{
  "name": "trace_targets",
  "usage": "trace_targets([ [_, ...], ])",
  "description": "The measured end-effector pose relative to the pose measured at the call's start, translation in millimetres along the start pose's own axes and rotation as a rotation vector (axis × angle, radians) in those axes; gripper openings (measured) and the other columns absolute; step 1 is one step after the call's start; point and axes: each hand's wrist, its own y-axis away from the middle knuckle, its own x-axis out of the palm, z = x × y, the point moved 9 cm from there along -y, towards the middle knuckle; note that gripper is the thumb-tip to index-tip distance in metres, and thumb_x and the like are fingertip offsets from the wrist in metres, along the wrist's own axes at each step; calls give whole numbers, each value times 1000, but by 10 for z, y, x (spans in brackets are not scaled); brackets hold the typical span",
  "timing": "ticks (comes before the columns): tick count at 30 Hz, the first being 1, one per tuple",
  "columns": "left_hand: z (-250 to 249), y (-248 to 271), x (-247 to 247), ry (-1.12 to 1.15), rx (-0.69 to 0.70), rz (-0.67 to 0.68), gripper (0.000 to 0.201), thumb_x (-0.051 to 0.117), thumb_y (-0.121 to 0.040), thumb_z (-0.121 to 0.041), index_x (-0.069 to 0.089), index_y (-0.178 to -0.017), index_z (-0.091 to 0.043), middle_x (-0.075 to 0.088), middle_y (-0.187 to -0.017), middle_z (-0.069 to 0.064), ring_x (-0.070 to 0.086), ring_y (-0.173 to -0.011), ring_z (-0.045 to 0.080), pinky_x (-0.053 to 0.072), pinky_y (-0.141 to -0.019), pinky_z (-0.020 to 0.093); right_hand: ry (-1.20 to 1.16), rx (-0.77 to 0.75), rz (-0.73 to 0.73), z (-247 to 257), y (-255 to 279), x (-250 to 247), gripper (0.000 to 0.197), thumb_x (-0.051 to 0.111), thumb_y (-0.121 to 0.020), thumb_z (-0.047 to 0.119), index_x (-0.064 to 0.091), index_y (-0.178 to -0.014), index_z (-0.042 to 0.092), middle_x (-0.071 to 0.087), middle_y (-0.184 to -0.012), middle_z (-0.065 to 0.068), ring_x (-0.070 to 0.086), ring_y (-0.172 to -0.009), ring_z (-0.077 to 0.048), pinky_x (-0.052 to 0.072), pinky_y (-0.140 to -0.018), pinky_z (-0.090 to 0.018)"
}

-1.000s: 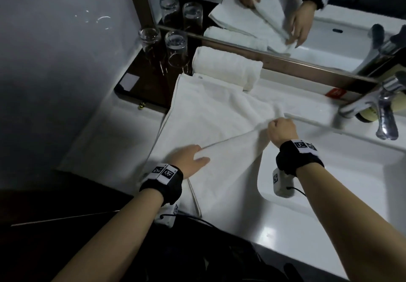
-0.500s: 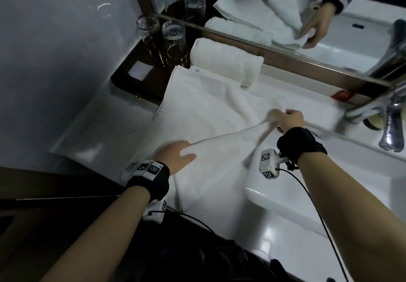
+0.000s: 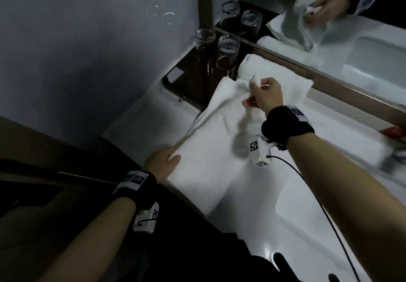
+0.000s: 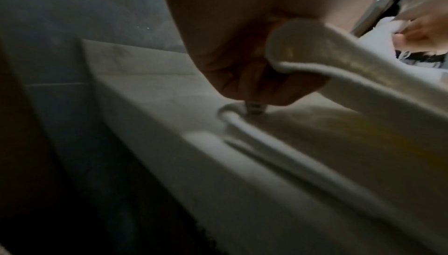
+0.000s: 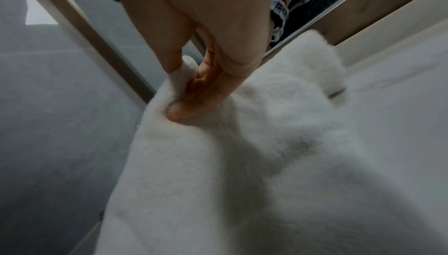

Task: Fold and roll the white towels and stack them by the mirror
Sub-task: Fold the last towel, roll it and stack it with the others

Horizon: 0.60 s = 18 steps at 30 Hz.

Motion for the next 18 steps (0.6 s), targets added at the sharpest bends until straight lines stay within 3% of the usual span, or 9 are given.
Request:
trace_targets([
  [2, 191, 69, -89, 4, -40, -16, 20, 54, -91, -25, 55, -73, -17, 59, -74, 0, 58, -76, 23, 40, -67, 27, 43, -2, 47, 18, -20, 265, 24, 61, -88, 23, 39, -78, 19, 53, -89, -14, 65, -55, -31, 57, -70, -55],
  [4, 332, 117, -130, -8, -87, -2, 26, 55, -89, -28, 57, -73, -8, 59, -70, 6, 58, -71, 25, 43, -65, 31, 112, 7, 141, -10, -43, 530, 13, 59, -89, 17, 47, -89, 17, 55, -95, -14, 65, -67, -31, 57, -77, -53],
  [6, 390, 140, -120, -62, -91, 42, 30, 57, -88, -31, 58, -76, -4, 60, -70, 11, 59, -71, 28, 47, -67, 35, 290, 36, 296, -115, -30, 789, 23, 57, -91, 17, 49, -112, 11, 56, -99, -11, 60, -85, -27, 53, -83, -44],
  [9, 363, 143, -157, -190, -81, 44, 33, 64, -82, -40, 46, -68, -16, 49, -61, -1, 51, -63, 23, 40, -62, 32, 589, -100, 429, -159, 68, 1003, 9, 49, -92, 7, 49, -101, 9, 48, -85, -8, 46, -86, -21, 42, -69, -20],
  [11, 299, 128, -216, -199, -100, 4, 36, 70, -76, -42, 39, -70, -24, 47, -64, -8, 49, -61, 17, 39, -62, 29, 748, -163, 439, -200, 112, 995, 21, 45, -93, 6, 46, -113, 2, 47, -85, -10, 43, -89, -22, 42, -73, -14],
  [12, 234, 111, -245, -189, -90, -30, 35, 72, -73, -40, 39, -75, -26, 48, -68, -8, 51, -64, 18, 41, -64, 29, 844, -201, 395, -202, 120, 939, 37, 48, -93, 12, 41, -128, 4, 51, -97, -13, 47, -98, -25, 45, -88, -23],
  [14, -4, 63, -280, -188, 15, -105, 30, 71, -72, -29, 47, -89, -24, 50, -81, -5, 56, -79, 23, 45, -72, 31, 980, -294, 277, -172, 168, 818, 62, 54, -89, 24, 27, -143, 11, 43, -133, -18, 40, -125, -32, 34, -107, -44],
  [16, -318, 12, -193, -219, 188, -102, 36, 68, -75, -24, 54, -108, -22, 53, -102, -3, 55, -100, 21, 44, -87, 32, 1031, -380, 251, -179, 294, 801, 74, 59, -85, 31, 20, -147, 17, 26, -149, -16, 24, -138, -34, 28, -110, -51],
  [18, -583, 6, 44, -320, 330, 12, 53, 68, -76, -33, 50, -126, -27, 47, -129, -5, 42, -123, 17, 31, -102, 31, 1141, -398, 284, -297, 410, 815, 83, 60, -83, 41, 11, -148, 25, 13, -156, -11, 12, -143, -34, 24, -110, -56],
])
